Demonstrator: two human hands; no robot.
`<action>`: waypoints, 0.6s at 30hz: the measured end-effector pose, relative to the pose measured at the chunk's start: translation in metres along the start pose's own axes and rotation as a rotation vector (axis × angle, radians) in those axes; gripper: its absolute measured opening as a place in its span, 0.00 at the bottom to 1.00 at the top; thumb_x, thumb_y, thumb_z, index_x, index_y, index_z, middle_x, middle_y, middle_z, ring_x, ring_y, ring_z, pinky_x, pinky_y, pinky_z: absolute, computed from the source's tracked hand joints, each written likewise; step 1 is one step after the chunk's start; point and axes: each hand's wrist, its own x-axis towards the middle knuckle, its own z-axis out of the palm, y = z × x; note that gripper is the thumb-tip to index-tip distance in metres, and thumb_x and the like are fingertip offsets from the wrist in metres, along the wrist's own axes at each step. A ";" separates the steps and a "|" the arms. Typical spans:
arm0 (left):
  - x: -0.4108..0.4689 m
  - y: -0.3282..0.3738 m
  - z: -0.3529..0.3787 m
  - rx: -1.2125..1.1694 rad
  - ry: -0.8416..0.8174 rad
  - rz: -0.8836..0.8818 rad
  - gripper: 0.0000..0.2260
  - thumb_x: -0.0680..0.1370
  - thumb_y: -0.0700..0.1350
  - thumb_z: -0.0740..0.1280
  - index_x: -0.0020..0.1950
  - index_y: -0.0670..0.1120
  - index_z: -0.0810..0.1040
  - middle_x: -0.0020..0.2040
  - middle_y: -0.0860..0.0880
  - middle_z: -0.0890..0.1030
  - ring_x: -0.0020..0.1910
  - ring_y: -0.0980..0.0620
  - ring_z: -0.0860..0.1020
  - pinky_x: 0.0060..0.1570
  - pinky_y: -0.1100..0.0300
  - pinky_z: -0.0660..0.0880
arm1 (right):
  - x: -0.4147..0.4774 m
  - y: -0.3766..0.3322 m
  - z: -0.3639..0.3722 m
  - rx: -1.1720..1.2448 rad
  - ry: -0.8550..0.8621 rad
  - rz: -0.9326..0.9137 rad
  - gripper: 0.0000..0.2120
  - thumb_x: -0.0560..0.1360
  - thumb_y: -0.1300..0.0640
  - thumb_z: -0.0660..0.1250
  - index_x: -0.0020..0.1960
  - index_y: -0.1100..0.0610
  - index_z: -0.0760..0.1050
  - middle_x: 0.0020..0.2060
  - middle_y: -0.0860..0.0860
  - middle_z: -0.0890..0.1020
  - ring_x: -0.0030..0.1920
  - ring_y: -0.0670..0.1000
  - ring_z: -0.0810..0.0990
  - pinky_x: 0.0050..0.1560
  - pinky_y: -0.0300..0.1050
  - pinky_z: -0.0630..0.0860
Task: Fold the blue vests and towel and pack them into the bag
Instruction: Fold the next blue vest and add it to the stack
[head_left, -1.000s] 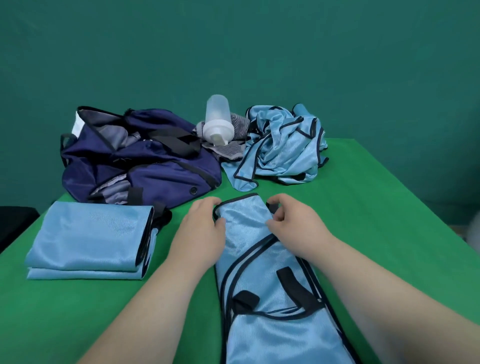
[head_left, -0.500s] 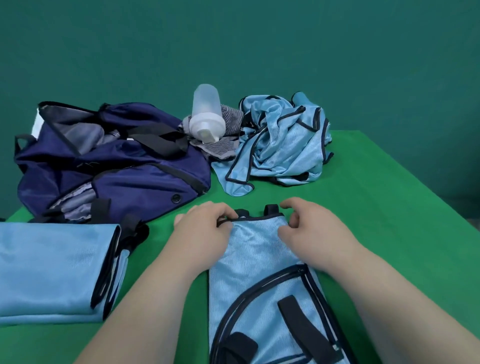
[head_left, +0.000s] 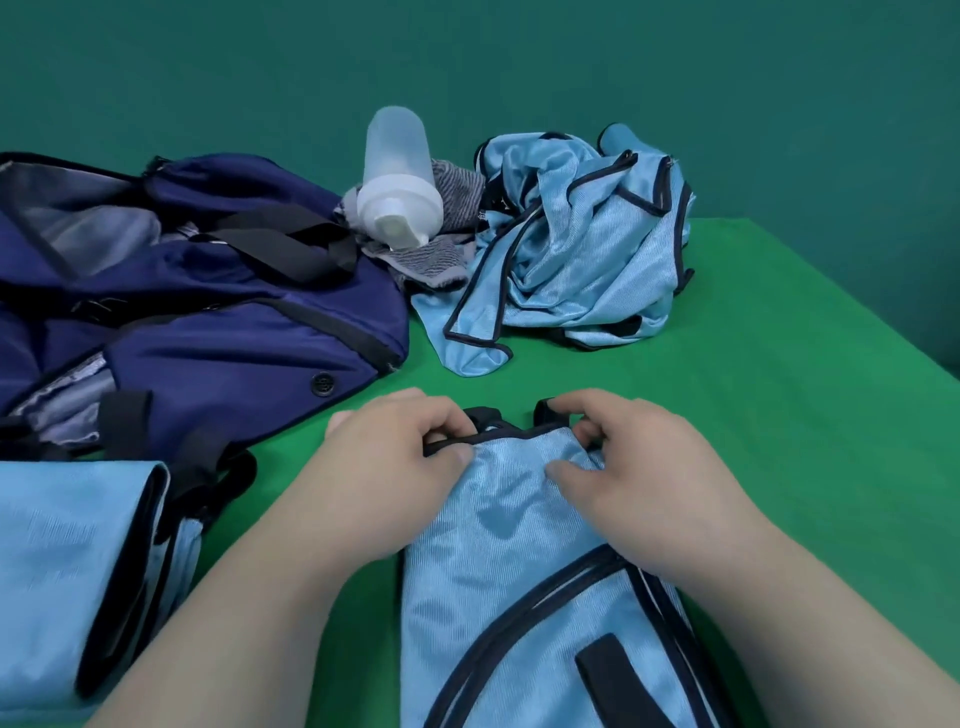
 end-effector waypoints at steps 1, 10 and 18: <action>0.000 -0.001 0.001 -0.010 -0.001 0.010 0.05 0.76 0.51 0.69 0.44 0.62 0.77 0.44 0.60 0.77 0.46 0.62 0.74 0.59 0.50 0.69 | 0.000 0.001 0.001 0.011 -0.006 0.005 0.19 0.75 0.50 0.69 0.65 0.40 0.72 0.39 0.42 0.74 0.40 0.41 0.71 0.36 0.36 0.64; -0.003 -0.004 0.002 -0.007 -0.030 0.023 0.04 0.76 0.52 0.68 0.46 0.62 0.75 0.45 0.63 0.75 0.44 0.58 0.74 0.50 0.52 0.69 | -0.004 0.001 -0.001 -0.009 0.002 -0.017 0.21 0.75 0.50 0.67 0.67 0.41 0.72 0.41 0.40 0.75 0.46 0.43 0.72 0.44 0.40 0.68; -0.007 -0.001 0.000 -0.064 -0.028 0.003 0.07 0.76 0.50 0.70 0.46 0.64 0.77 0.39 0.63 0.79 0.31 0.57 0.75 0.29 0.65 0.70 | -0.004 0.002 0.003 0.047 -0.022 0.019 0.20 0.76 0.51 0.69 0.66 0.39 0.72 0.38 0.42 0.73 0.37 0.40 0.69 0.35 0.34 0.63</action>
